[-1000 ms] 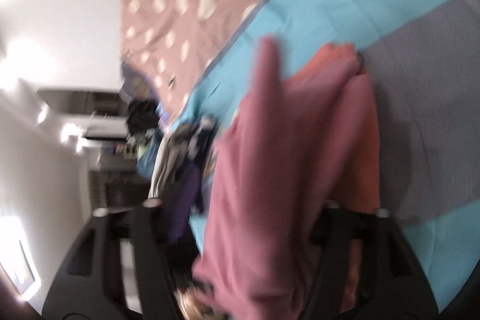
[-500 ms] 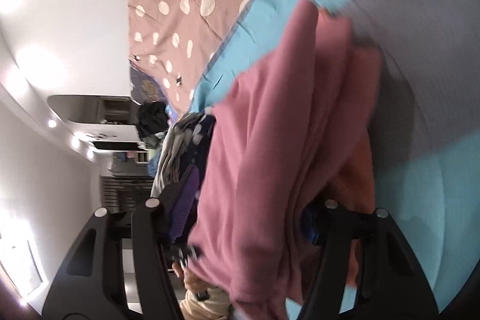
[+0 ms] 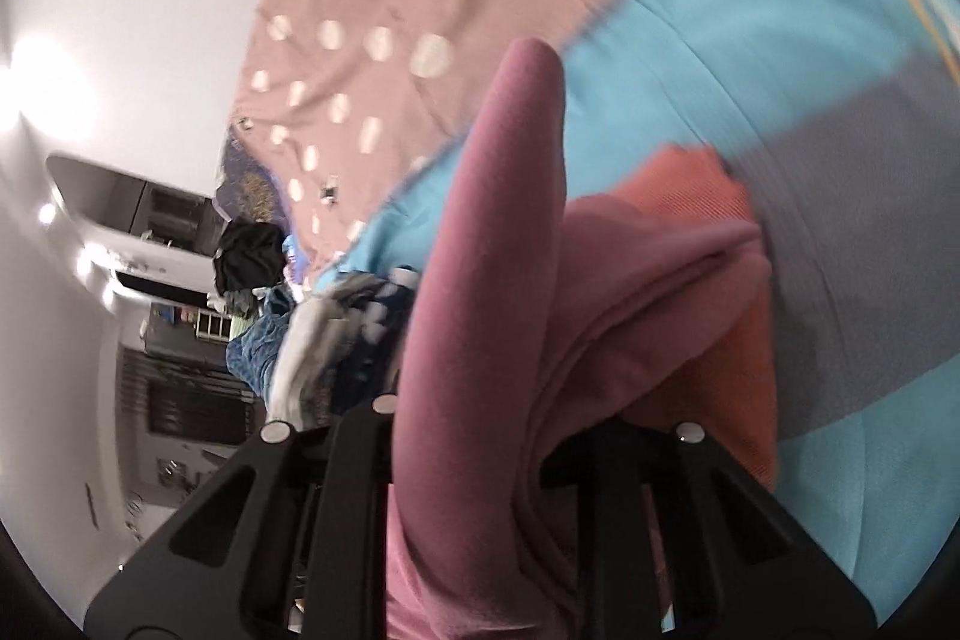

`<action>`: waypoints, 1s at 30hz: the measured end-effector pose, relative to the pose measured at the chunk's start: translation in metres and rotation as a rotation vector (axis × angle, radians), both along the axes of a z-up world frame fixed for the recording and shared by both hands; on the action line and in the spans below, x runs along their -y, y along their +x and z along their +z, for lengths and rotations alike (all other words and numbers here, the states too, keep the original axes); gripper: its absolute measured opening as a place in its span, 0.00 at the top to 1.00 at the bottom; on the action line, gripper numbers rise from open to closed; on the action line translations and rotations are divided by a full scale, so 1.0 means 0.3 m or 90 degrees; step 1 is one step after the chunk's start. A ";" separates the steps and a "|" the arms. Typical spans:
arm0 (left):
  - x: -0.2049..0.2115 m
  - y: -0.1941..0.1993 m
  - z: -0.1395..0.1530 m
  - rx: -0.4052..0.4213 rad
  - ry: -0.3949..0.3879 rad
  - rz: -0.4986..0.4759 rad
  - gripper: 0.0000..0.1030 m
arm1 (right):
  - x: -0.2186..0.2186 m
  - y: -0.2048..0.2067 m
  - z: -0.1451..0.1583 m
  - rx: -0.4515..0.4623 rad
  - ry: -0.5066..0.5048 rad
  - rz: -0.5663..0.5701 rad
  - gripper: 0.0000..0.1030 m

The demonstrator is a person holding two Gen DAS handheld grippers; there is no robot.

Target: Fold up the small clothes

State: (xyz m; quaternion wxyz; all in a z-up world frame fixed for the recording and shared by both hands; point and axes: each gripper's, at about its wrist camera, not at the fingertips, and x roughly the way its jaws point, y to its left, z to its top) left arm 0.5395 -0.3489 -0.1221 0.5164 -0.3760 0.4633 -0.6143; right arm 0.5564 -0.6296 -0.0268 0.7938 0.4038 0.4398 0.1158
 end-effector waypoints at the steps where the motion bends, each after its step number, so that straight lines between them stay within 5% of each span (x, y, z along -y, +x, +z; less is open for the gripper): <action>1: -0.010 0.002 0.046 0.019 -0.011 0.004 0.90 | -0.014 0.003 0.048 0.013 -0.013 0.010 0.82; 5: -0.037 0.036 0.193 0.095 -0.027 0.033 0.90 | -0.033 0.067 0.220 0.054 -0.036 0.022 0.81; 8: -0.036 0.103 0.194 0.039 -0.056 0.029 0.89 | -0.013 0.152 0.242 0.041 -0.014 0.010 0.80; 11: -0.028 0.147 0.094 -0.023 -0.041 0.044 0.89 | 0.022 0.228 0.140 -0.009 0.019 -0.015 0.78; 17: 0.051 0.138 -0.253 -0.199 -0.015 0.015 0.89 | 0.074 0.271 -0.240 -0.151 0.057 -0.038 0.75; 20: 0.073 0.125 -0.303 -0.225 -0.004 0.003 0.89 | 0.119 0.233 -0.378 -0.177 0.140 -0.067 0.51; 22: 0.066 0.116 -0.291 -0.212 -0.008 0.006 0.89 | 0.153 0.181 -0.431 -0.146 0.234 -0.071 0.33; 24: 0.063 0.115 -0.289 -0.215 -0.019 0.006 0.88 | 0.165 0.119 -0.421 -0.108 0.244 -0.055 0.20; 30: 0.052 0.128 -0.287 -0.244 -0.061 0.003 0.85 | 0.114 -0.101 -0.382 -0.035 0.266 0.067 0.14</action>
